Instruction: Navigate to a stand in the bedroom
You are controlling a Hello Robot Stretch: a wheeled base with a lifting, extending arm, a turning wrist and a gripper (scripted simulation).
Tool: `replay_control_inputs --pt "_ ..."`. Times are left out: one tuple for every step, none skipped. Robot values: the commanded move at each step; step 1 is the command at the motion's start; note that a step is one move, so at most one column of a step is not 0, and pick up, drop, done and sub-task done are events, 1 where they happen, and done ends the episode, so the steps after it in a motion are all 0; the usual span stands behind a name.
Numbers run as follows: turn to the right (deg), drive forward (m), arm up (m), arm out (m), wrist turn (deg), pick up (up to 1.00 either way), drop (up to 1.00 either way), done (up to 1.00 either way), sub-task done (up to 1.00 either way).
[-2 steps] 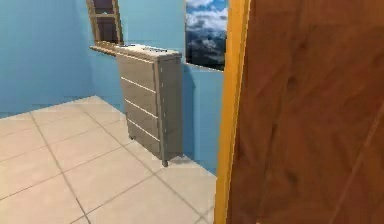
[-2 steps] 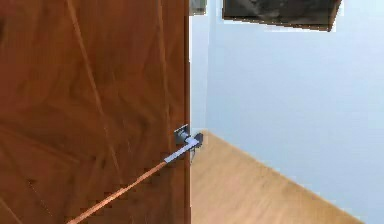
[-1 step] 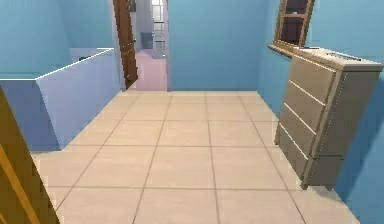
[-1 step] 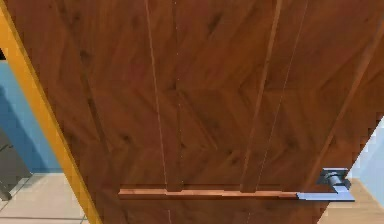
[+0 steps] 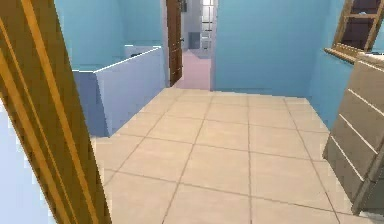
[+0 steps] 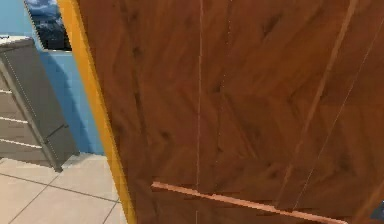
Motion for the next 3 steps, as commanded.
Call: replay_control_inputs --pt "0.0 0.60 0.00 0.00 0.0 0.00 0.00 0.00 0.00" --pt "0.0 1.00 0.00 0.00 0.0 0.00 0.00 0.00 0.00" --pt "0.0 1.00 0.00 0.00 0.0 0.00 0.00 0.00 0.00"
